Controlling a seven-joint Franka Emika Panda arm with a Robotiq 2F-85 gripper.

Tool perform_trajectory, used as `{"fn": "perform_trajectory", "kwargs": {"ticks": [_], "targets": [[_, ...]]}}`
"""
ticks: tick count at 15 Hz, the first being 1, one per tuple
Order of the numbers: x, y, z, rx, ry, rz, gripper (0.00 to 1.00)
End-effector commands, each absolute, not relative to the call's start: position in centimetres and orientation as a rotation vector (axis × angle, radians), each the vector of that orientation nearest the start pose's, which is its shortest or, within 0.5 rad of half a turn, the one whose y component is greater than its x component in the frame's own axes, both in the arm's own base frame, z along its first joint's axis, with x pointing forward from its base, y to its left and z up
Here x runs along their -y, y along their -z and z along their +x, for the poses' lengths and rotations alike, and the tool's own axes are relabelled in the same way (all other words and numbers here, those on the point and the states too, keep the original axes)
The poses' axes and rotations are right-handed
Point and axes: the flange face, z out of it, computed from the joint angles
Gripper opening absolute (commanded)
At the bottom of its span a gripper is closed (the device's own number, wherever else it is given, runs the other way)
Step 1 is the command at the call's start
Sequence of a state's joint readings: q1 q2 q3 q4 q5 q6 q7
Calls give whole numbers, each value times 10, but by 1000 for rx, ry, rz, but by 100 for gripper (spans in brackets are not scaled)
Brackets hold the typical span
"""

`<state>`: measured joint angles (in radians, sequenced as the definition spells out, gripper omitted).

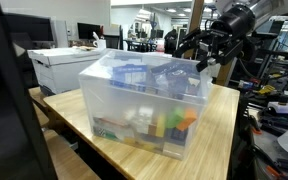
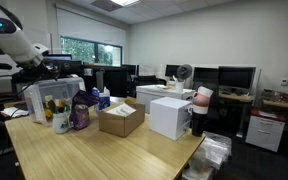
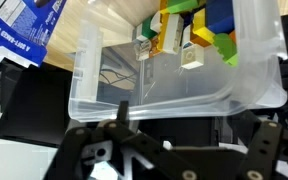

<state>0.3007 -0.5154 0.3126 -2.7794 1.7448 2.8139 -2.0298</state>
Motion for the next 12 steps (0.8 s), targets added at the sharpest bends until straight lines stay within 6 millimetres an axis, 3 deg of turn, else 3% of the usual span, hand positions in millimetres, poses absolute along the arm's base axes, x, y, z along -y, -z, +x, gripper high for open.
{"fn": "perform_trajectory", "kwargs": {"ticks": [1,12], "targets": [[-165,-373,320,1314,1222,-2158,100],[-181,-358,310,1213,1146,-2106,100]]}}
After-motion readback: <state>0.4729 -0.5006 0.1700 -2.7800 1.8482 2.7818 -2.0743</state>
